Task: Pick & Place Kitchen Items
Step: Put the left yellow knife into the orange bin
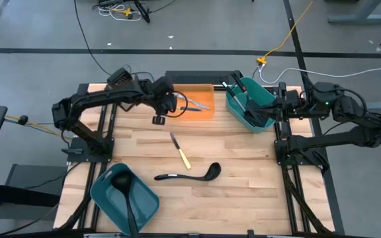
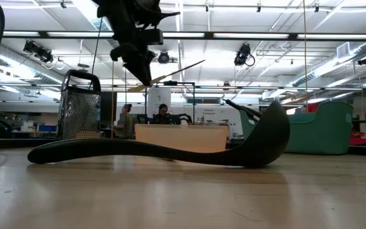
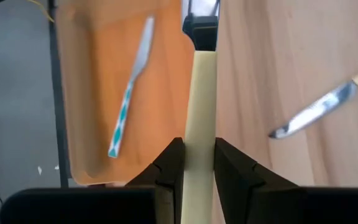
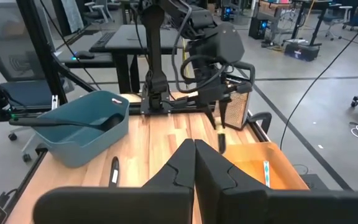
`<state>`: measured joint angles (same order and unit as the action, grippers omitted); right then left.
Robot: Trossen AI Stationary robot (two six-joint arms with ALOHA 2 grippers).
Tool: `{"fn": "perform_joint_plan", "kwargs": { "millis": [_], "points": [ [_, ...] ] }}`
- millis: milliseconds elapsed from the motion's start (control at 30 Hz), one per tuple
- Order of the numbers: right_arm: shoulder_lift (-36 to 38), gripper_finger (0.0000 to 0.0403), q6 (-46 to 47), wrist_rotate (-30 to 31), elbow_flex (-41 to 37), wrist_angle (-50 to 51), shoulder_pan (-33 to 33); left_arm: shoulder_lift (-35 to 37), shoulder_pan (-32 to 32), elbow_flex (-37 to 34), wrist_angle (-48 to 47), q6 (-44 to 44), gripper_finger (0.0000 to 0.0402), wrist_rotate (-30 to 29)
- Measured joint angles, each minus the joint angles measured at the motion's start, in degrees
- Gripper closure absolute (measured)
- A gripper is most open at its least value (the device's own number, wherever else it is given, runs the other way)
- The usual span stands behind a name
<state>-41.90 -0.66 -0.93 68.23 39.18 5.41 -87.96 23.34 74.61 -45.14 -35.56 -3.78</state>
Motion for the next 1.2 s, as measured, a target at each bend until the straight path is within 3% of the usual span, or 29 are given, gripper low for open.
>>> {"fn": "perform_joint_plan", "kwargs": {
  "millis": [633,933,1200],
  "points": [
    [0.01,0.0398,-0.18,0.05,0.0,0.86,0.0,-0.28,4.27,0.0,9.25,12.39,0.0332,1.45],
    [0.01,0.0398,-0.03,0.03,0.0,0.85,-0.02,-0.28,4.25,0.02,10.16,13.94,0.0332,2.17],
    [0.01,0.0398,-0.05,0.03,0.0,0.95,-0.01,-4.79,4.56,0.0,13.09,17.01,0.0332,2.74]
  ]
}}
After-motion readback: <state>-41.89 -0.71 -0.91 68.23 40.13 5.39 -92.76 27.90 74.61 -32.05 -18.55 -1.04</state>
